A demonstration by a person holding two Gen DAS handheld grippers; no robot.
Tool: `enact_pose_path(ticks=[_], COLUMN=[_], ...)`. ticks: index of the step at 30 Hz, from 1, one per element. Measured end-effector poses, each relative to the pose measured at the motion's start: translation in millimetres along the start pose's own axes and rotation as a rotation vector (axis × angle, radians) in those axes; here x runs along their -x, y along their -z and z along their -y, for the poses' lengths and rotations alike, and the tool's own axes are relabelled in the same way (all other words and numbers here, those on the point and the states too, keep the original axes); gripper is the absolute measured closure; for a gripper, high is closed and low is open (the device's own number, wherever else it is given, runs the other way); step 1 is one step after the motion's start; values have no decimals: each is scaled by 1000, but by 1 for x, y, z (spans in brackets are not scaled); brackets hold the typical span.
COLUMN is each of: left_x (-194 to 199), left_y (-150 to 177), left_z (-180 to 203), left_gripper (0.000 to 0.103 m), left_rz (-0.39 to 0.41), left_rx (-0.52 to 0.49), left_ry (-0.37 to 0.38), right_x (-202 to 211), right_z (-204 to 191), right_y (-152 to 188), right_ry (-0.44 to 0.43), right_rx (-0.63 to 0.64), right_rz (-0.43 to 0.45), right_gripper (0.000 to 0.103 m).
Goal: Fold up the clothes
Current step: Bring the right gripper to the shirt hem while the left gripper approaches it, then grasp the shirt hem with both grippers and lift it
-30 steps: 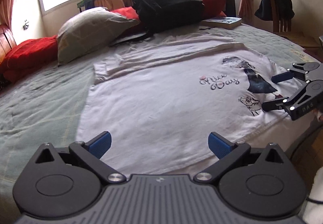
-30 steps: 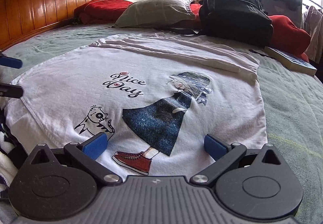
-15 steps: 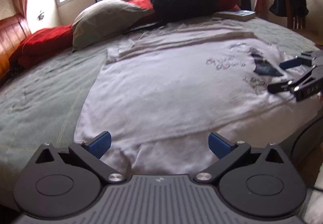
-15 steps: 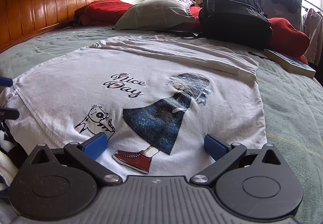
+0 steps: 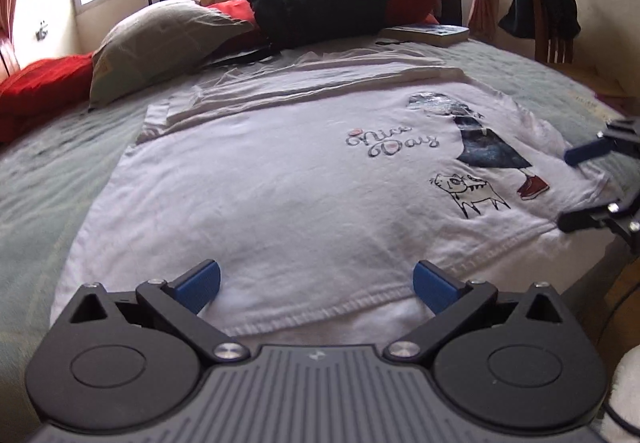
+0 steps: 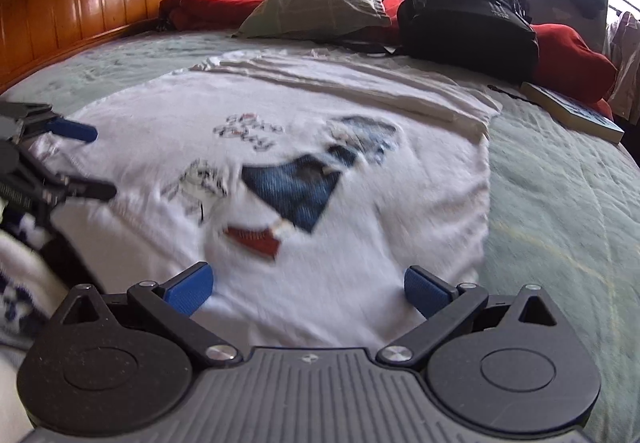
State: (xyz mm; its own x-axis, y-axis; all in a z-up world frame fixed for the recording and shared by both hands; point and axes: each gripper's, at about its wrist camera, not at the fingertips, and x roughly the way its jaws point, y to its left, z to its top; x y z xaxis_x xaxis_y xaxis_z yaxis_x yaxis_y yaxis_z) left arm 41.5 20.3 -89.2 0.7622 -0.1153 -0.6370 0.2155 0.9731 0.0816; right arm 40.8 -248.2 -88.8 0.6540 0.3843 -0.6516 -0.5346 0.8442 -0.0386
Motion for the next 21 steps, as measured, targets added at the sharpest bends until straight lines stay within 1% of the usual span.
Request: enact_pose_path(ticks=[3, 5, 8, 10, 11, 13, 15, 17, 19, 21], left_x=[8, 15, 25, 31, 33, 35, 35, 36, 37, 39], left_y=[-1, -3, 0, 3, 4, 3, 2, 2, 4, 6], left_z=[5, 14, 28, 33, 35, 36, 36, 38, 43, 50], left_gripper=[1, 1, 1, 1, 1, 1, 1, 1, 1, 1], left_rz=[5, 27, 66, 76, 79, 71, 62, 67, 74, 82], left_rx=[-51, -141, -316, -399, -438, -450, -442, -447, -463, -488], left_ry=[-34, -57, -80, -85, -86, -79, -73, -65, -31, 15], right_x=[14, 20, 20, 16, 13, 3, -6, -14, -17, -12], right_z=[-3, -14, -41, -58, -64, -75, -83, -90, -95, -99], right_y=[7, 6, 5, 7, 9, 13, 19, 26, 30, 30], right_ry=[32, 40, 25, 9, -1, -15, 0, 64, 129, 143], right_rx=[55, 139, 347, 485, 535, 613, 676, 754, 813, 836], right_rz=[9, 26, 51, 53, 47, 15, -23, -33, -30, -14], right_gripper=[0, 0, 0, 0, 0, 0, 0, 0, 0, 0])
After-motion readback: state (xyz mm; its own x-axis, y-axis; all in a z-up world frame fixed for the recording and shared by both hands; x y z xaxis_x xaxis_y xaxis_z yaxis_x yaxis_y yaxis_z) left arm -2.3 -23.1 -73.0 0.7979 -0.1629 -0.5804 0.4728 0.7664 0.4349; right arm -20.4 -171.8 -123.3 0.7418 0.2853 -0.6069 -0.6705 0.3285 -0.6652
